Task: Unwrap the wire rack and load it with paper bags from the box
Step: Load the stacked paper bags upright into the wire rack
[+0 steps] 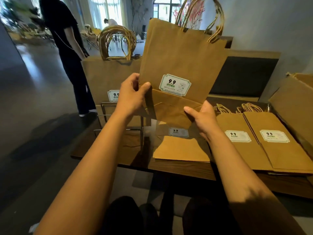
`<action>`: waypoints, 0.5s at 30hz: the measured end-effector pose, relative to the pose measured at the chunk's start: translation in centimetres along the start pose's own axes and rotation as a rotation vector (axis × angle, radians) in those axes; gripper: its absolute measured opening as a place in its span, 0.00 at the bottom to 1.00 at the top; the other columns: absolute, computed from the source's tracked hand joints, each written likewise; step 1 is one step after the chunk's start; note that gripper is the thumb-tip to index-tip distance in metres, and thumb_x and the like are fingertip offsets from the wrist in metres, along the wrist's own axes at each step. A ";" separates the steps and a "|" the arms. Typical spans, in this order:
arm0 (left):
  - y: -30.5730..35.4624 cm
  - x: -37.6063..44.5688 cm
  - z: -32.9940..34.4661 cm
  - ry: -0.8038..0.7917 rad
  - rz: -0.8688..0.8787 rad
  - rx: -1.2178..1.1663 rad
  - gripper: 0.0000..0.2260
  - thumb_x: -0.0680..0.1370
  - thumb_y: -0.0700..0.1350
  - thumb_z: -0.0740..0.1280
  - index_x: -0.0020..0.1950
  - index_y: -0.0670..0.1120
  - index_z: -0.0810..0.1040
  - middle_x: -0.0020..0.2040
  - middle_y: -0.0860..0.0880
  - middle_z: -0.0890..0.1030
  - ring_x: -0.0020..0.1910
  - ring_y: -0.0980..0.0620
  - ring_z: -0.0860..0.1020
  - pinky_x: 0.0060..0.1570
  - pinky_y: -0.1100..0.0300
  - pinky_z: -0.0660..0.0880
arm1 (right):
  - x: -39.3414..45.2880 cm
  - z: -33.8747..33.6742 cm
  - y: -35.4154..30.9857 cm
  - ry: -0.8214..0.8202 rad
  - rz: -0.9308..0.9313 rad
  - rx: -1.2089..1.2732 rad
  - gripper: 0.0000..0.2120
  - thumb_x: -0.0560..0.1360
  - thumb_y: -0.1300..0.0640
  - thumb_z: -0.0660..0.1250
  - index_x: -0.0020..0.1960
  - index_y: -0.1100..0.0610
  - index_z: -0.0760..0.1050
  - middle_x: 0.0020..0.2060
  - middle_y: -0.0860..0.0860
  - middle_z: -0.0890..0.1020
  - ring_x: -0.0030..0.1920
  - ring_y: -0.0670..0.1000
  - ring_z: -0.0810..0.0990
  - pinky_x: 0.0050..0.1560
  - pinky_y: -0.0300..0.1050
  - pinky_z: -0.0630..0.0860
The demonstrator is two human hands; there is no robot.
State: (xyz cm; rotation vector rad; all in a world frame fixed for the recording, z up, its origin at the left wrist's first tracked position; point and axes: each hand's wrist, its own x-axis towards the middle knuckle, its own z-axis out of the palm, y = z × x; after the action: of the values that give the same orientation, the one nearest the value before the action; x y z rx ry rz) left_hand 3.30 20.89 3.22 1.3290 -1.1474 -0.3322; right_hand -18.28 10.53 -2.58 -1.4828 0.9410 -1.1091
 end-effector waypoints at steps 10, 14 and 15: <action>-2.9 1.2 -4.9 0.086 -0.083 0.149 0.12 0.82 0.40 0.67 0.64 0.51 0.73 0.60 0.50 0.81 0.59 0.51 0.79 0.63 0.49 0.78 | 2.0 6.0 -4.4 0.050 -0.249 -0.061 0.15 0.76 0.60 0.75 0.59 0.53 0.74 0.49 0.41 0.82 0.47 0.33 0.81 0.46 0.29 0.75; -4.2 2.1 -7.0 0.177 -0.096 0.108 0.12 0.82 0.40 0.66 0.64 0.53 0.73 0.62 0.50 0.81 0.62 0.52 0.80 0.64 0.46 0.78 | 2.6 8.4 -6.0 -0.044 -0.296 -0.149 0.18 0.78 0.56 0.72 0.64 0.51 0.70 0.54 0.42 0.80 0.52 0.32 0.79 0.52 0.29 0.74; -4.7 2.3 -7.6 0.213 -0.100 0.108 0.13 0.82 0.41 0.66 0.65 0.53 0.73 0.62 0.50 0.81 0.62 0.51 0.79 0.64 0.45 0.78 | 2.7 9.0 -6.3 -0.118 -0.275 -0.195 0.21 0.78 0.54 0.72 0.67 0.49 0.67 0.59 0.44 0.79 0.57 0.36 0.77 0.58 0.34 0.74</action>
State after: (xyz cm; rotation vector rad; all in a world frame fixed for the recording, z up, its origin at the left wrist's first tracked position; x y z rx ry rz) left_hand 12.23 22.20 1.53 1.4819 -0.9327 -0.1973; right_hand -8.81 11.47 3.50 -1.8596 0.7968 -1.1343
